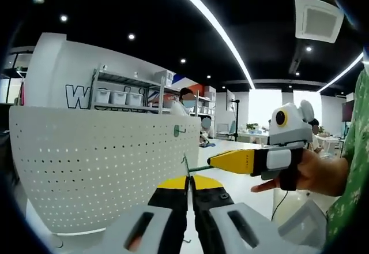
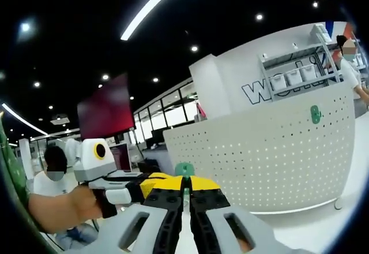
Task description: Insert the hook assembly into the mounting plate slot until the hook locks in place.
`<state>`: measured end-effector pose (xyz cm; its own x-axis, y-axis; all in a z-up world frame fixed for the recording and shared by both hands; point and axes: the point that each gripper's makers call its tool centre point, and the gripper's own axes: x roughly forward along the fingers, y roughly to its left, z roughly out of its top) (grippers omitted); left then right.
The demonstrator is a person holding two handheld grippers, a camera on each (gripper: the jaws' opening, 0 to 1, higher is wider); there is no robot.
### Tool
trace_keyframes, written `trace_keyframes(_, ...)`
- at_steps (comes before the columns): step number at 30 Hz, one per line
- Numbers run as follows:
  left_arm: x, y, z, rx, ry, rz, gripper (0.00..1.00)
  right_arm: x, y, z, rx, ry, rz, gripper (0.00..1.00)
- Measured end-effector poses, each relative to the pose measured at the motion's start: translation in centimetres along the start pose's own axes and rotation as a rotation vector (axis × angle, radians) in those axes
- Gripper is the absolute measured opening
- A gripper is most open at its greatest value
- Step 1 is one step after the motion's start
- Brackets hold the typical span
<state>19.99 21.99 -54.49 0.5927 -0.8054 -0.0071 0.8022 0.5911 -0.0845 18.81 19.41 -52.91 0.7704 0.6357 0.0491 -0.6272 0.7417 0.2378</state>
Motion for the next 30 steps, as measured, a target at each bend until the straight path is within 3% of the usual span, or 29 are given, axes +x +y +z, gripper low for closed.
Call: trace_keyframes(30, 0.31, -0.53, 0.03, 0.0, -0.018, -0.011, 0.02, 0.76, -0.14, -0.49, 0.025, 0.013, 0.022, 0.0)
